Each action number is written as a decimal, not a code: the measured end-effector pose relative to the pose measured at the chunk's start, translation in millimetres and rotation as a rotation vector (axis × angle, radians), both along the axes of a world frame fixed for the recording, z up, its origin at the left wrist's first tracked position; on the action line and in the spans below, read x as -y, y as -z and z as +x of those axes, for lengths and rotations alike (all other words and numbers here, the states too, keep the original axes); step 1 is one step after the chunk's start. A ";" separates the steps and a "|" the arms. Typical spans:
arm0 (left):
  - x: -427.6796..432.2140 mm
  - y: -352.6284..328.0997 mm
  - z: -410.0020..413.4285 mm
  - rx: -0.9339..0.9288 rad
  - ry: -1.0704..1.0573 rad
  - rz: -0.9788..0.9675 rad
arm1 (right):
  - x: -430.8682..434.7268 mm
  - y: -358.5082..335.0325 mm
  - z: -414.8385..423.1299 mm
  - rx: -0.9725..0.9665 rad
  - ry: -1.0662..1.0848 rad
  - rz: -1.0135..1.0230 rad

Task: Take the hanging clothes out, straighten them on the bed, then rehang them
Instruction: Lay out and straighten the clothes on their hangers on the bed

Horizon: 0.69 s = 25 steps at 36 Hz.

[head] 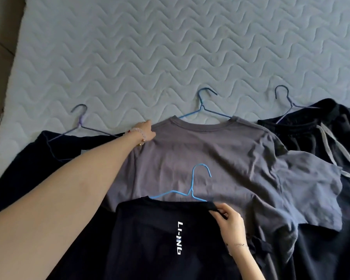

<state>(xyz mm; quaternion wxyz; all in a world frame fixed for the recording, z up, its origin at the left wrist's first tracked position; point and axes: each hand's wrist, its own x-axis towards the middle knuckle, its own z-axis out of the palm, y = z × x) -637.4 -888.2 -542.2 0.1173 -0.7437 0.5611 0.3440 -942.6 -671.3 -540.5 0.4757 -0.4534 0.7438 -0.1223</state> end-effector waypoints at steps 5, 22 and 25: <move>5.5 4.4 -8.9 -0.020 -0.016 0.009 | -11.3 10.0 -5.1 0.022 0.047 -0.004; -35.6 1.8 -28.4 -0.031 0.006 0.102 | -40.2 -18.5 -6.2 0.049 0.036 -0.112; -38.0 -6.0 -33.6 -0.112 -0.084 0.047 | -47.3 -20.1 -6.8 0.036 0.038 -0.113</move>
